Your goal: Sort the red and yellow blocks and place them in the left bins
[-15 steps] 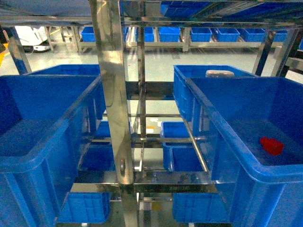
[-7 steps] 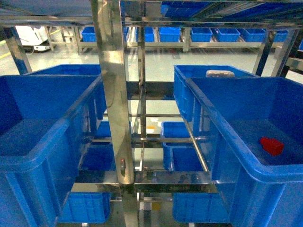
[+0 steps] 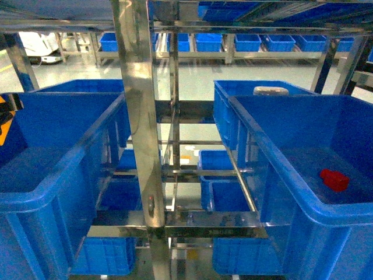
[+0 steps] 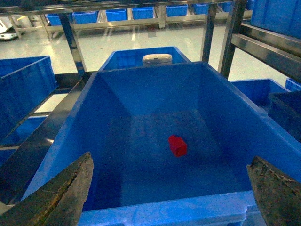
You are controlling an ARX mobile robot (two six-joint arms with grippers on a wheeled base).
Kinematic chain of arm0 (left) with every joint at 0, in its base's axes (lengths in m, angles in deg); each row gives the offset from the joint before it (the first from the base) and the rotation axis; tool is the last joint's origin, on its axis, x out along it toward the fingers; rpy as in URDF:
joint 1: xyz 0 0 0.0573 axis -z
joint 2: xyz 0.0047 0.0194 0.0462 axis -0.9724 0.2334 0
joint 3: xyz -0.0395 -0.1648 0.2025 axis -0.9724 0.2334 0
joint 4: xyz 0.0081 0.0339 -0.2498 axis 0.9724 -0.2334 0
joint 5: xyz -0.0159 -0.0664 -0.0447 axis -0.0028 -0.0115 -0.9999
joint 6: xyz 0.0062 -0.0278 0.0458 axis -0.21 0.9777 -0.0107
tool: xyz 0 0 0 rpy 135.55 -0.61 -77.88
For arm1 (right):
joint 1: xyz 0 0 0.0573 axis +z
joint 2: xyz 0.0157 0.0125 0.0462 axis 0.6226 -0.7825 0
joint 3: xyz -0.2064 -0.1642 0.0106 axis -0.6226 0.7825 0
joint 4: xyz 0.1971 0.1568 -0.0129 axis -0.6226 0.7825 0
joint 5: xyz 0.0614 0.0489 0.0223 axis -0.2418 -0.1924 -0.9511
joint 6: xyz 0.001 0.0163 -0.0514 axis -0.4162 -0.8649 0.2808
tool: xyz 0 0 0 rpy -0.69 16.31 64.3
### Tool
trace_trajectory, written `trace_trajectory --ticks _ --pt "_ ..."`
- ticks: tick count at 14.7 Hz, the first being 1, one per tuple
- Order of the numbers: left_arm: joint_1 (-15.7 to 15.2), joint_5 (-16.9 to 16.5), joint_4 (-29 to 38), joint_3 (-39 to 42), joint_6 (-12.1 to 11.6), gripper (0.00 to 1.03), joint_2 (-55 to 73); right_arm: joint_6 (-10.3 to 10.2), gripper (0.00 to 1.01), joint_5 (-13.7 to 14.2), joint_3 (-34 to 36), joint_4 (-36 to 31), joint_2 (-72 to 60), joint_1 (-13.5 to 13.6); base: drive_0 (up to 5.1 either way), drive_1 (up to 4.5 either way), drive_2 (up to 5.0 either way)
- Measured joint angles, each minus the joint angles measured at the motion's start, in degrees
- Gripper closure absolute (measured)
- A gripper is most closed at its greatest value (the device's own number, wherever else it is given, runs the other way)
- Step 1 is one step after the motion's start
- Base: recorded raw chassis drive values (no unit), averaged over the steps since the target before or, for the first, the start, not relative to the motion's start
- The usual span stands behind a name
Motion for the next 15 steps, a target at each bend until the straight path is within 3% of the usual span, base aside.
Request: trace_trajectory --ticks 1,6,8,11,12,15 --pt "-2.73 -2.21 0.66 -4.72 -0.04 0.75 6.54 0.00 0.03 0.00 0.00 0.02 0.00 0.00 0.0 0.00 0.0" --pt "-5.62 -7.50 -0.46 -19.19 -1.66 0.76 23.19 0.00 0.03 0.00 0.00 0.00 0.00 0.00 0.0 0.00 0.0" --pt "-6.34 -7.98 -1.75 -23.67 -2.16 0.76 28.33 0.00 0.03 0.00 0.00 0.00 0.00 0.00 0.0 0.00 0.0" --pt "-7.08 -6.78 -1.68 -23.67 -4.63 0.76 29.94 0.00 0.03 0.00 0.00 0.02 0.00 0.00 0.0 0.00 0.0" --pt "-7.15 -6.73 -2.38 -23.67 -4.42 0.69 29.94 0.00 0.03 0.00 0.00 0.02 0.00 0.00 0.0 0.00 0.0" --pt "-6.58 -7.21 -2.45 -21.57 -2.71 0.22 28.63 0.00 0.03 0.00 0.00 0.00 0.00 0.00 0.0 0.00 0.0"
